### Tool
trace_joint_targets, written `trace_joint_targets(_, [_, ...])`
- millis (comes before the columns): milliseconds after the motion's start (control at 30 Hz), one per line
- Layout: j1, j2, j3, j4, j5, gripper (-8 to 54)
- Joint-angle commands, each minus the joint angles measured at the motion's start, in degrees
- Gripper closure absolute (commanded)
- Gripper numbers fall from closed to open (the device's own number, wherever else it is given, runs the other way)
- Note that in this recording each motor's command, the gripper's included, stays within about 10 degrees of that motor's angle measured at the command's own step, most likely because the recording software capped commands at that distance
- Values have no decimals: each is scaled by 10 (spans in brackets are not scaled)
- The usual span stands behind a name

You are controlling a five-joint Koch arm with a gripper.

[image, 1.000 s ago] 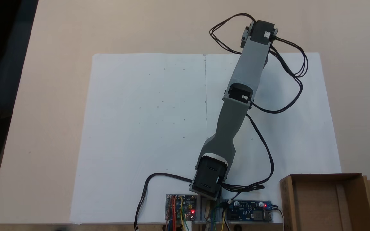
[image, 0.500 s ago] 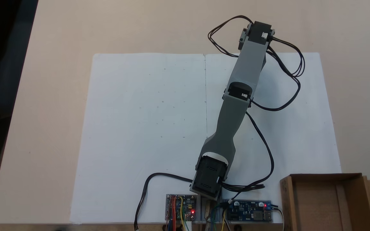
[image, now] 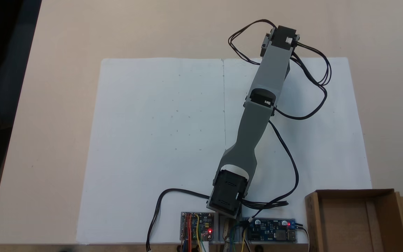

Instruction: Grasp a green dice and put it in the bin.

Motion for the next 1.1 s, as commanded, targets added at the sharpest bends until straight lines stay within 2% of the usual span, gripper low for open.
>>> trace_joint_targets(0, [5, 8, -31, -13, -69, 31])
trace_joint_targets(833, [16, -29, -31, -55, -69, 33])
trace_joint_targets(933, [17, -32, -31, -55, -70, 62])
trace_joint_targets(1000, [19, -32, -31, -54, -70, 112])
trace_joint_targets(1067, [20, -32, -31, -54, -70, 137])
